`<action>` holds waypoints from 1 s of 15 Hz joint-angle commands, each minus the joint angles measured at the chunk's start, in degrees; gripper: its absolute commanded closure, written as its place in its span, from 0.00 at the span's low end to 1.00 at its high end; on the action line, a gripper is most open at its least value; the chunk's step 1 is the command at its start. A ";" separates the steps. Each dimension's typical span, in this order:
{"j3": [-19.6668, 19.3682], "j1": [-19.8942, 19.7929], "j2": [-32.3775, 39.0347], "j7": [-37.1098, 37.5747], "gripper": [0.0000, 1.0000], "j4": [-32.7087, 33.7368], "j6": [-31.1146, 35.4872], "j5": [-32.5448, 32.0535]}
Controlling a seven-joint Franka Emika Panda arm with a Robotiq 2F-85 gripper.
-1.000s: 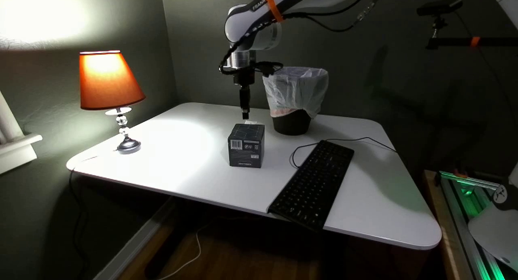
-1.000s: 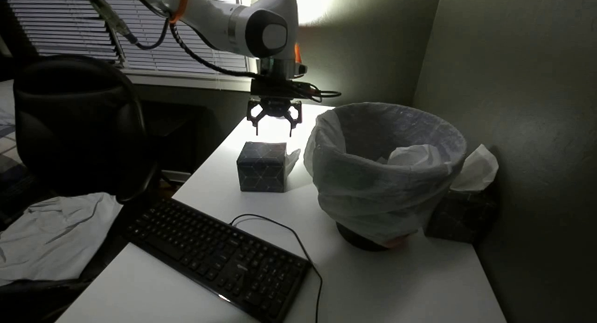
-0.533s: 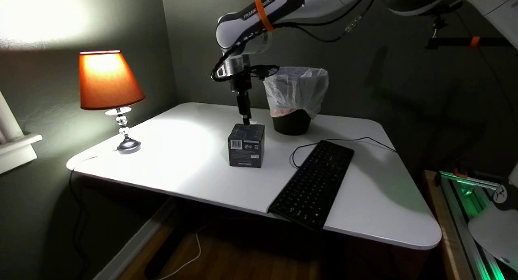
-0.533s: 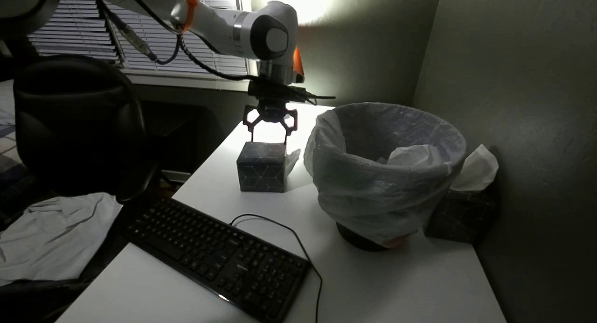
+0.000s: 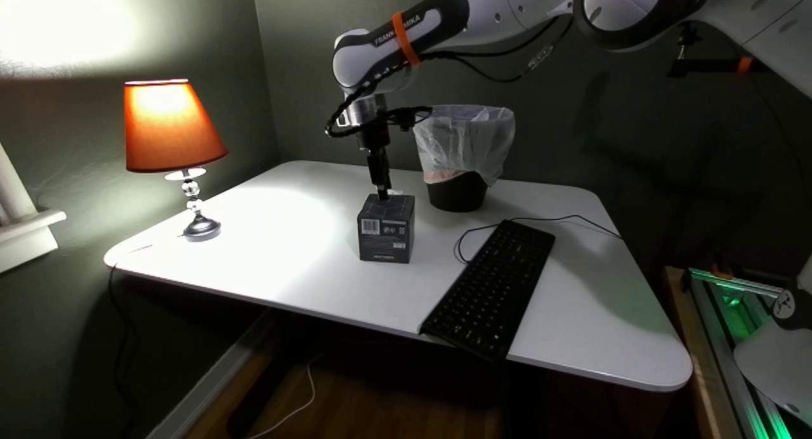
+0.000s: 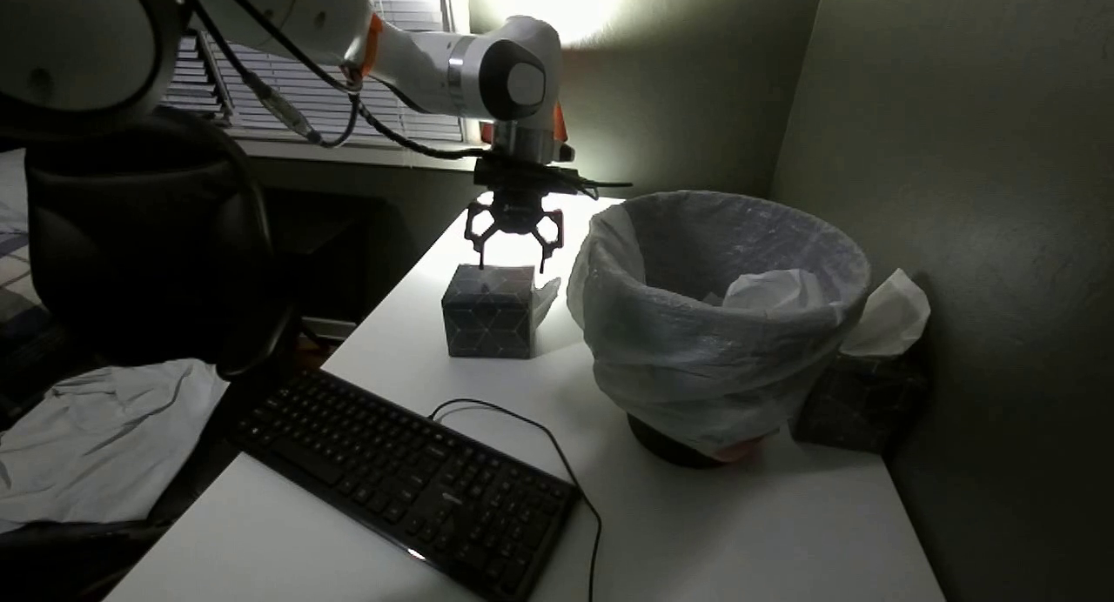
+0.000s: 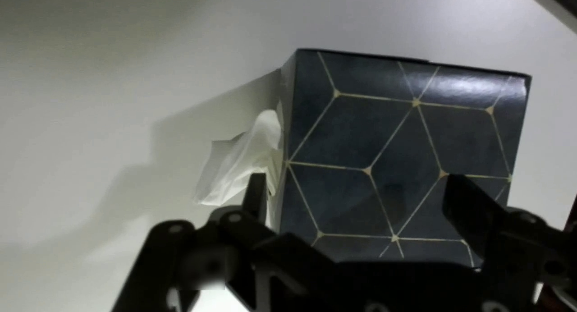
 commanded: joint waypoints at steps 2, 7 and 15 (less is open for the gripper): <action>1.66 -1.23 4.81 -0.34 0.00 7.00 -5.31 0.79; 3.57 -2.66 8.06 -0.35 0.31 11.92 -13.30 3.73; 3.52 -3.12 11.78 0.34 0.13 17.57 -16.37 5.61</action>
